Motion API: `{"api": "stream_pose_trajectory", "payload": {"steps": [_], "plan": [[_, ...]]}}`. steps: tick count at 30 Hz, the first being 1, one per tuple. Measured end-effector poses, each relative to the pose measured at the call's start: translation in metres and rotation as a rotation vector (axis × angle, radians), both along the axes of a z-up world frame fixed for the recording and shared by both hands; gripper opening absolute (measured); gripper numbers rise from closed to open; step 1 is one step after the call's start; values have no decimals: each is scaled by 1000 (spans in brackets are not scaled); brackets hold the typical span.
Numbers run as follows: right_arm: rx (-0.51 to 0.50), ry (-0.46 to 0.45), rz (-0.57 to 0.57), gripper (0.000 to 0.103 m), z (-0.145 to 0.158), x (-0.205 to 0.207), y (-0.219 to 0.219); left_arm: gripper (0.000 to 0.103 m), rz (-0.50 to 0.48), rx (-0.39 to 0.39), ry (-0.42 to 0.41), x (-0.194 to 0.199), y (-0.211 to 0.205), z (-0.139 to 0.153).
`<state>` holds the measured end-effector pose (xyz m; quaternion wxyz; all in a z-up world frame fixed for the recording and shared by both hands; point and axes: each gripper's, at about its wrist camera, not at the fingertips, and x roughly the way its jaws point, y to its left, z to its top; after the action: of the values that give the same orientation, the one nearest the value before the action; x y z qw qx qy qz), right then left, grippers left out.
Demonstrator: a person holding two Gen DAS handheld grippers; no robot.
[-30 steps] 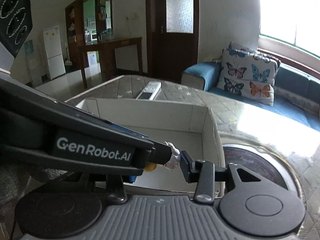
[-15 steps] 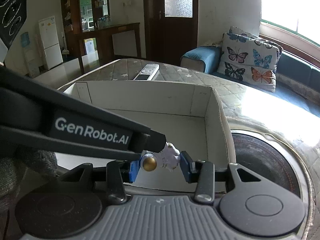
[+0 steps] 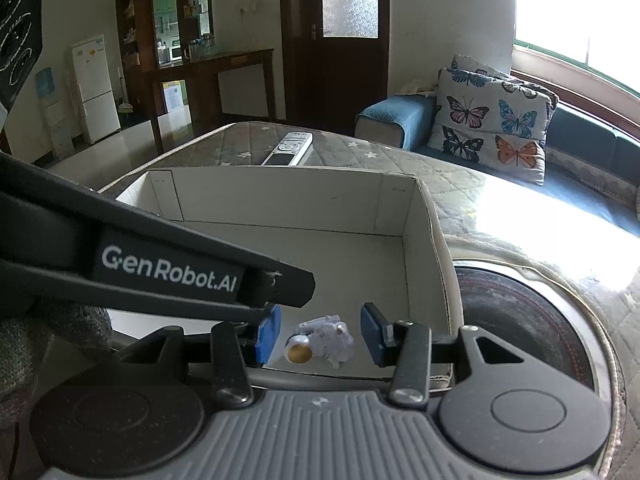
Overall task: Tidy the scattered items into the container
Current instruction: 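Open the left gripper to drop the astronaut into the box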
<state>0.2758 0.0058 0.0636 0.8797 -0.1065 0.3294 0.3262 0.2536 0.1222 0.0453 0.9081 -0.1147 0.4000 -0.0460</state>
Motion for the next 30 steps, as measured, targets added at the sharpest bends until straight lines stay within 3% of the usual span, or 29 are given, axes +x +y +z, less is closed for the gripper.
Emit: {"api": "stream_pose_trajectory", "payload": {"steps": [10,13,30], "plan": [[17,-47,0,52,19,-19,-12,29,9,-5,-42,-22,-3,15],[17,-60,6,60,24,-29,-16,29,12,2,-48,-31,-6,17],[56,-89,-8,67,31,-96,-55,30,24,64,-76,-93,-27,19]]}}
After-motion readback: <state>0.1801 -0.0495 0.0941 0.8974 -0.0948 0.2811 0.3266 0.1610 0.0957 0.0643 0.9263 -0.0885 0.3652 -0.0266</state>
